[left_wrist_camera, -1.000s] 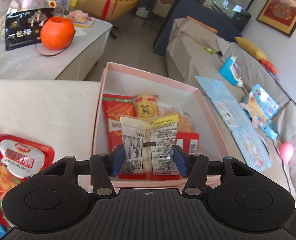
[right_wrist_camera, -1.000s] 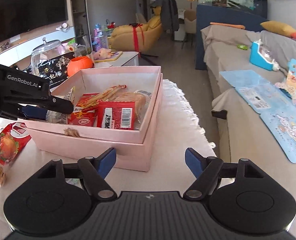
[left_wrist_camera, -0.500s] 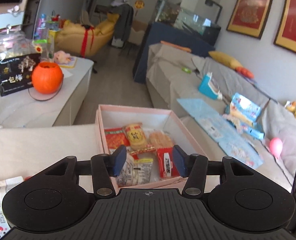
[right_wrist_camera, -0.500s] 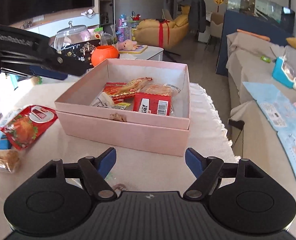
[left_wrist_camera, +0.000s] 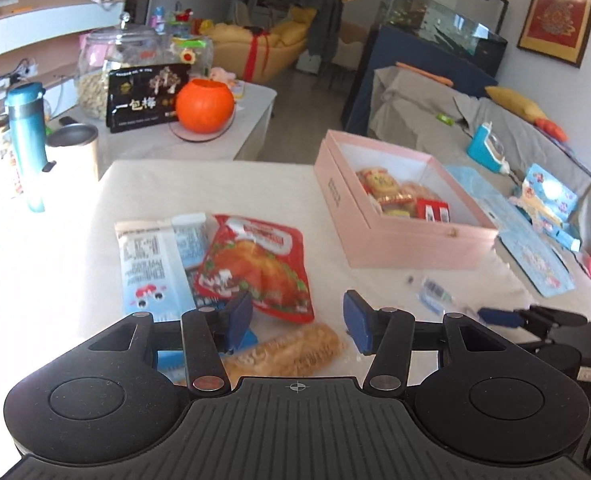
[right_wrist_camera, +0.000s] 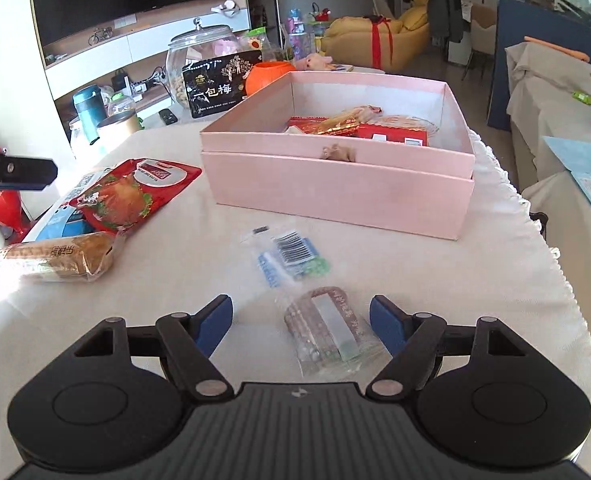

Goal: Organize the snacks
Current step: 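Move the left tool to the long bread packet and grasp it, then hold the bread packet in the left tool while the right tool grasps the clear barcode packet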

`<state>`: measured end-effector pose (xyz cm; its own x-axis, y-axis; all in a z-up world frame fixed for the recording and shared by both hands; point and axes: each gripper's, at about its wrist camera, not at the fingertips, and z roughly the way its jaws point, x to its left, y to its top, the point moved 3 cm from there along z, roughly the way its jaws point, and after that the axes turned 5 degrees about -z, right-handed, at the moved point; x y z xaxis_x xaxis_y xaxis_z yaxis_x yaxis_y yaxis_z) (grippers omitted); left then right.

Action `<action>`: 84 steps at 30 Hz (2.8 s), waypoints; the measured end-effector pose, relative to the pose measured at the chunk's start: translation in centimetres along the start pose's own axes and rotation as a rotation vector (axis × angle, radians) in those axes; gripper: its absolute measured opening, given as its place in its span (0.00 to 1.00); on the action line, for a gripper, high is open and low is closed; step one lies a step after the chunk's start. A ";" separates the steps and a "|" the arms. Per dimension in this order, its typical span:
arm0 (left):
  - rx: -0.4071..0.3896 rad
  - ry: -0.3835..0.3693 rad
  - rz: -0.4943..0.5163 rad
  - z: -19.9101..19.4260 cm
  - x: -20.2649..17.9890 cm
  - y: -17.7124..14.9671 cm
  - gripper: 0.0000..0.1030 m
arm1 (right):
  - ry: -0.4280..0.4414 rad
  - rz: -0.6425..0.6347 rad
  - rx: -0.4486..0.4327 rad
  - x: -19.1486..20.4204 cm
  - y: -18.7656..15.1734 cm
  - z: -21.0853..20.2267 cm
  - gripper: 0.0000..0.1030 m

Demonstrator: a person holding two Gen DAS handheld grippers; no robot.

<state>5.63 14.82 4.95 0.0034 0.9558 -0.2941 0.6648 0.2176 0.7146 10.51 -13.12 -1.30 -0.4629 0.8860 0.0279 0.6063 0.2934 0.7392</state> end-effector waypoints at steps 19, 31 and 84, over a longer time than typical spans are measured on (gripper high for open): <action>0.117 0.119 0.233 0.5 -2.2 -3.4 0.54 | -0.113 0.034 -0.033 -0.1 -1.1 -0.8 0.75; 0.169 0.161 0.349 1.1 -1.4 -3.0 0.54 | -0.120 0.022 -0.016 0.2 -0.9 -0.2 0.83; 0.211 -0.087 0.020 3.4 -1.5 -2.4 0.42 | 0.031 -0.110 0.114 1.1 9.6 1.0 0.81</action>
<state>6.54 12.24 1.54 0.0765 0.9368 -0.3414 0.8056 0.1437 0.5748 16.54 -8.98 5.16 -0.5493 0.8352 -0.0267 0.6194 0.4284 0.6579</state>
